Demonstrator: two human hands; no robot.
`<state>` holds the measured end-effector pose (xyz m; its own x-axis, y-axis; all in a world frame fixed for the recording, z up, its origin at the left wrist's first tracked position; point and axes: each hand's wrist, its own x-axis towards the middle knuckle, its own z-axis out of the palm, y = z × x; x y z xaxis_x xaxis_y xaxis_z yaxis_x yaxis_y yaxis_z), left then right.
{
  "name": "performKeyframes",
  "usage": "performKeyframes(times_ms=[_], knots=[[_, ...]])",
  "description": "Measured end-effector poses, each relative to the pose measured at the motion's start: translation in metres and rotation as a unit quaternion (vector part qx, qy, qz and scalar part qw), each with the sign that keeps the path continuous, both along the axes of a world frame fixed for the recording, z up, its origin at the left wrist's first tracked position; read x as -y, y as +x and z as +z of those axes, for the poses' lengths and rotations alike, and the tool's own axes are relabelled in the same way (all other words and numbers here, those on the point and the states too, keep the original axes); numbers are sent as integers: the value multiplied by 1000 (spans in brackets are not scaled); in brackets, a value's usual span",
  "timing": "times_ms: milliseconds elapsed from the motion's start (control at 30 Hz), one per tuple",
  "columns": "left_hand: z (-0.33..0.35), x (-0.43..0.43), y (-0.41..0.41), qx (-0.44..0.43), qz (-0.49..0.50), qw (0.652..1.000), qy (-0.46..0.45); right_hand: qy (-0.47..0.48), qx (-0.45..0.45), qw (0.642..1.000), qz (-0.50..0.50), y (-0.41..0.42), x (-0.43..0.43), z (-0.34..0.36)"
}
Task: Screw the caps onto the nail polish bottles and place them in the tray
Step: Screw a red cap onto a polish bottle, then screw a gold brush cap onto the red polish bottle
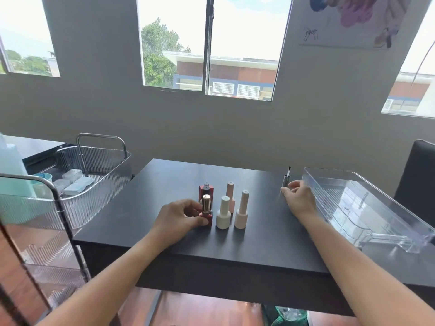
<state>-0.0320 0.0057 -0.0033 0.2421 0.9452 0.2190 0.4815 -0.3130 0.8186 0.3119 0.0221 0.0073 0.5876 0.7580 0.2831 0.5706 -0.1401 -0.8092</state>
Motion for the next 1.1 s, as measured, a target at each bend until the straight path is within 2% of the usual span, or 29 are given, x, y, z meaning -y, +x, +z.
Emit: performKeyframes(times_ms=[300,633,900,1100], knots=[[-4,-3,0,-23,-2,999,31,-39,11,998,-38,13,-26,-3],[-7,-6,-2,-13,-6,1000,21,-39,35,998,-44,13,-32,-2],[-4,-4,-6,0,-16,1000,-3,16,-6,999,-29,-10,-13,-2],[4,-11,-24,10,5,1000,-3,51,-19,998,38,-41,14,3]])
